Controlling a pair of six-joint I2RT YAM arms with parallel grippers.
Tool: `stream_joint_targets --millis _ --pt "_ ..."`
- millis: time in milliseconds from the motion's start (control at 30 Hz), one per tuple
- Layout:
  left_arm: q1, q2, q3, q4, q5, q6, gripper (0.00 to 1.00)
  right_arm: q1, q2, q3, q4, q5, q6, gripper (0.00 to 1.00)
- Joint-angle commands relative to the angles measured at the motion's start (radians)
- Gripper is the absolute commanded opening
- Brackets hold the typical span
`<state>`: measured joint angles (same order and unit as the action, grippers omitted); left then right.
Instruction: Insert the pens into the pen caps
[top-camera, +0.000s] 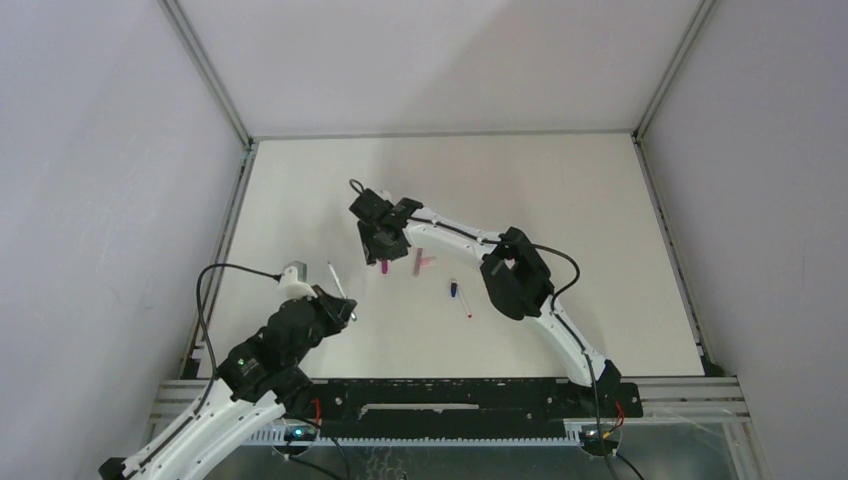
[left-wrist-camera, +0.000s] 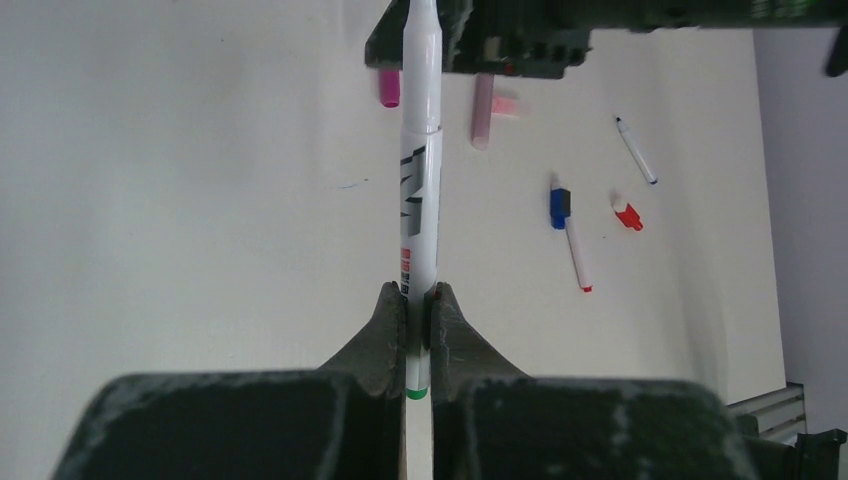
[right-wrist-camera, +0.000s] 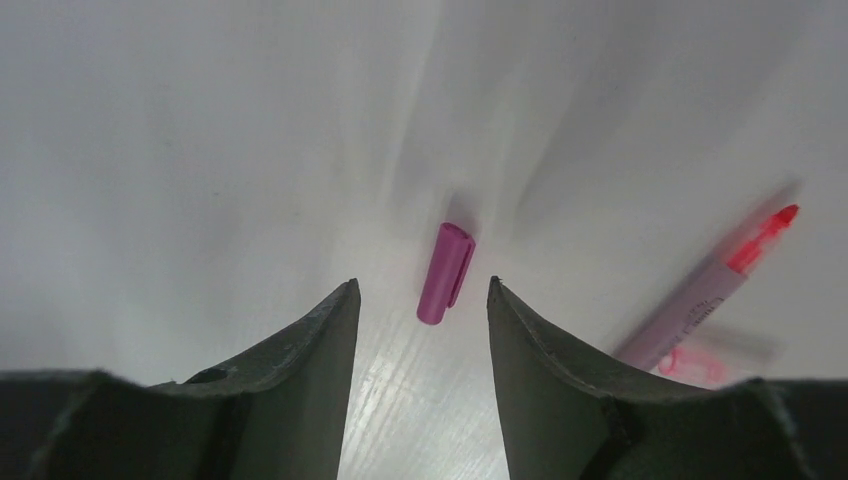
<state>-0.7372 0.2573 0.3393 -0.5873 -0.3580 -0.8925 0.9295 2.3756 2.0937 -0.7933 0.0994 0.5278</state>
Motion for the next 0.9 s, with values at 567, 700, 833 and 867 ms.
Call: stream_joint_targets --millis 567,700,833,867 --pt "0.003 -0.079 -0.025 -0.022 0.006 0.007 0.0 0.007 0.099 0.073 -0.052 0.03 0.016 0.04" --pt "0.003 -0.081 -0.046 0.132 0.118 0.121 0.0 -0.013 0.066 0.02 -0.002 -0.064 0.015 0.0" --pt "0.004 0.015 -0.038 0.408 0.358 0.261 0.0 -0.062 -0.159 -0.263 0.239 -0.163 0.028 0.0" --pt "0.003 0.054 -0.027 0.472 0.423 0.284 0.0 -0.076 -0.227 -0.323 0.277 -0.16 0.023 0.0"
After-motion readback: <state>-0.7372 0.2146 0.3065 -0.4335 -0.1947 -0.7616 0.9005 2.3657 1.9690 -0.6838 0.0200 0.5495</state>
